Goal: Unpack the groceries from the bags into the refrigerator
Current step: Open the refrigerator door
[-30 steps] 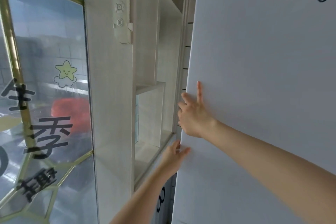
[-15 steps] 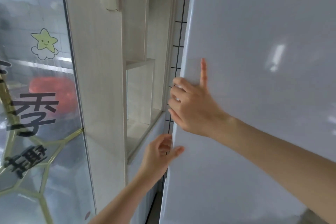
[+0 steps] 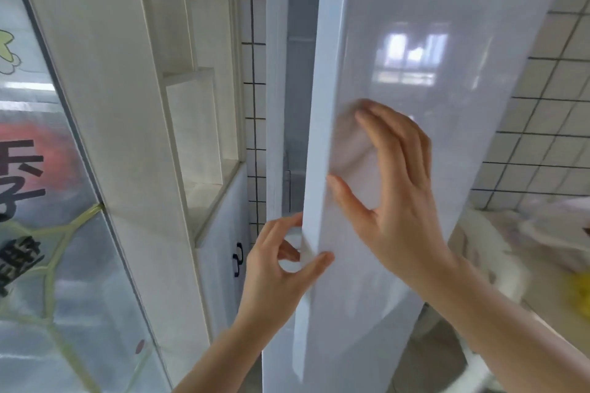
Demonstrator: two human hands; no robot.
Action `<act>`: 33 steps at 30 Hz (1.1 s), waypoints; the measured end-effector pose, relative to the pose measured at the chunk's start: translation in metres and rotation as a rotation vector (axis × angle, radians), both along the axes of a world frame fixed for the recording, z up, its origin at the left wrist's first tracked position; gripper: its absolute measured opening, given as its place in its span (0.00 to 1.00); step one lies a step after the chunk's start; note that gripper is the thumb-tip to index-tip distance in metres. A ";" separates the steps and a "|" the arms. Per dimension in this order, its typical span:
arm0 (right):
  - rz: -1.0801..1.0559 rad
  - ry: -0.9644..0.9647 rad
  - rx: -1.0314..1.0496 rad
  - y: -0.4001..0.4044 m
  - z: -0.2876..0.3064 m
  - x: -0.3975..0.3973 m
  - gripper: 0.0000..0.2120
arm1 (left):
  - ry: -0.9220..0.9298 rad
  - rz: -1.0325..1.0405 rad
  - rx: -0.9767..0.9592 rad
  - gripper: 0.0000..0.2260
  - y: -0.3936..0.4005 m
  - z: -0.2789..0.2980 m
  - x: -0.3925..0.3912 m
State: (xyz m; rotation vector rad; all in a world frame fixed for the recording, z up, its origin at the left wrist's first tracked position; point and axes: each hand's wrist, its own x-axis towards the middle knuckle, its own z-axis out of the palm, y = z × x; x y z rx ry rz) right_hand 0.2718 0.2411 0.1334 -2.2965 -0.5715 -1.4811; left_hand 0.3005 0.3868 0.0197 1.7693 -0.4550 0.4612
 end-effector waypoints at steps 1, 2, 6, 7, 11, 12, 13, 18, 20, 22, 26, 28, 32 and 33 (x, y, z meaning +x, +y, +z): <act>-0.006 0.024 0.033 -0.004 -0.002 -0.008 0.26 | -0.017 0.005 -0.012 0.21 -0.005 -0.002 -0.007; -0.012 0.045 0.060 -0.008 -0.004 -0.016 0.27 | -0.026 0.011 -0.020 0.22 -0.010 -0.003 -0.015; -0.012 0.101 0.106 -0.021 -0.011 -0.046 0.31 | -0.053 -0.011 -0.058 0.24 -0.031 -0.005 -0.046; -0.015 0.114 0.109 -0.022 -0.014 -0.052 0.34 | -0.059 -0.032 -0.066 0.24 -0.037 -0.004 -0.054; -0.024 0.142 0.131 -0.034 -0.026 -0.081 0.39 | -0.014 -0.133 -0.152 0.26 -0.067 -0.009 -0.093; -0.013 0.146 0.146 -0.040 -0.027 -0.089 0.39 | -0.006 -0.125 -0.164 0.26 -0.076 -0.012 -0.103; 0.004 0.152 0.163 -0.051 -0.029 -0.101 0.39 | 0.000 -0.104 -0.179 0.27 -0.089 -0.014 -0.117; 0.081 0.180 0.299 -0.098 -0.041 -0.148 0.35 | 0.010 -0.008 -0.238 0.31 -0.141 -0.017 -0.166; 0.102 0.199 0.376 -0.125 -0.051 -0.172 0.34 | -0.021 -0.008 -0.225 0.31 -0.170 -0.016 -0.191; 0.121 0.245 0.413 -0.155 -0.057 -0.194 0.33 | -0.090 -0.011 -0.179 0.30 -0.192 -0.019 -0.210; 0.158 0.364 0.422 -0.219 -0.056 -0.229 0.34 | -0.144 -0.034 -0.117 0.32 -0.236 -0.027 -0.233; 0.156 0.390 0.431 -0.249 -0.057 -0.242 0.33 | -0.139 -0.045 -0.105 0.33 -0.263 -0.030 -0.245; 0.150 0.374 0.441 -0.286 -0.065 -0.253 0.30 | -0.236 -0.047 -0.082 0.32 -0.312 -0.042 -0.254; 0.154 0.370 0.454 -0.297 -0.067 -0.255 0.29 | -0.255 -0.050 -0.087 0.33 -0.327 -0.045 -0.256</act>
